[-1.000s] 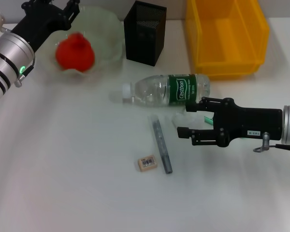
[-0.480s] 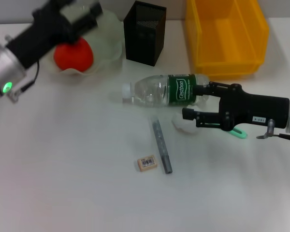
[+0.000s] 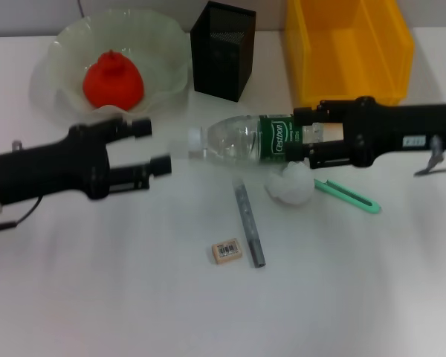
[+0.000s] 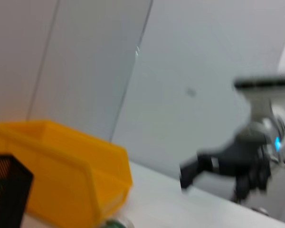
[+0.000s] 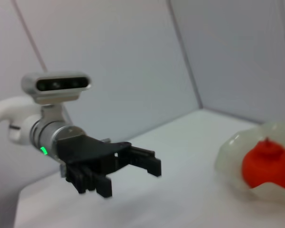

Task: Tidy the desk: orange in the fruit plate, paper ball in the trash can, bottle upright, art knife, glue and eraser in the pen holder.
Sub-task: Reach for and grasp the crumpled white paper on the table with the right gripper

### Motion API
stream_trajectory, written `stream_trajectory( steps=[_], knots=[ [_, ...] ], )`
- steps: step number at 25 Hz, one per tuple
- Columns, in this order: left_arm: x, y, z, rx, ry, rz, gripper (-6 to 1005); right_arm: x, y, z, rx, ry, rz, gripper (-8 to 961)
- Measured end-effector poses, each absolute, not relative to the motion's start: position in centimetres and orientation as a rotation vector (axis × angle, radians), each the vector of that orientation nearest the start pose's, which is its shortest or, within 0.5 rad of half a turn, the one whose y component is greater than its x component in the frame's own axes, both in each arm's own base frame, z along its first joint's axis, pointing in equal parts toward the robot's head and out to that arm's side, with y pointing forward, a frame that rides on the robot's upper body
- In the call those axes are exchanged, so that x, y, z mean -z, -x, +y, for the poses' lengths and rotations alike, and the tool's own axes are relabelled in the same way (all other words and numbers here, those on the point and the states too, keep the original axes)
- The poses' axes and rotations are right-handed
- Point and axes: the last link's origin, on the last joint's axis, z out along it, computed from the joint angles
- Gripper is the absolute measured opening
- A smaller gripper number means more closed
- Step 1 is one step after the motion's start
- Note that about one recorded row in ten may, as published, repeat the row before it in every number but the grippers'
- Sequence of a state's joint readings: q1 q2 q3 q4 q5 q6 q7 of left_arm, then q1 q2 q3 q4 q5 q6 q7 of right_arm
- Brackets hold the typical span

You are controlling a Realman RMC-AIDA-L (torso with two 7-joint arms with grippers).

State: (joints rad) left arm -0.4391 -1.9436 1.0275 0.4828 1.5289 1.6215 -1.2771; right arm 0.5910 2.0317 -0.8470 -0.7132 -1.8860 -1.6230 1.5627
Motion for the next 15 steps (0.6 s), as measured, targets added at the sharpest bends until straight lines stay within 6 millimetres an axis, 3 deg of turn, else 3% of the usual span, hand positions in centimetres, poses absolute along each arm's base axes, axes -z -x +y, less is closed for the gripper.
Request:
stream_trajectory(
  steps=[4,9,12,15],
  knots=[
    [-1.4,27.9,29.9,0.932,2.735,-0.629,838,-3.4,-19.2,35.8,-0.544,2.93,0.69,787],
    [-1.0,28.1,29.6,0.914,2.74,-0.599,838,-4.3,-16.2,37.7,-0.108,2.98,0.843,787],
    [-0.8,28.1,29.7,0.9,2.736,-0.594,838,-3.8,-15.1,38.4,0.161,2.945,0.868,786],
    [-0.5,28.0,30.0,0.891,2.73,-0.594,838,-2.3,-14.5,38.3,0.426,2.919,0.788,786]
  ],
)
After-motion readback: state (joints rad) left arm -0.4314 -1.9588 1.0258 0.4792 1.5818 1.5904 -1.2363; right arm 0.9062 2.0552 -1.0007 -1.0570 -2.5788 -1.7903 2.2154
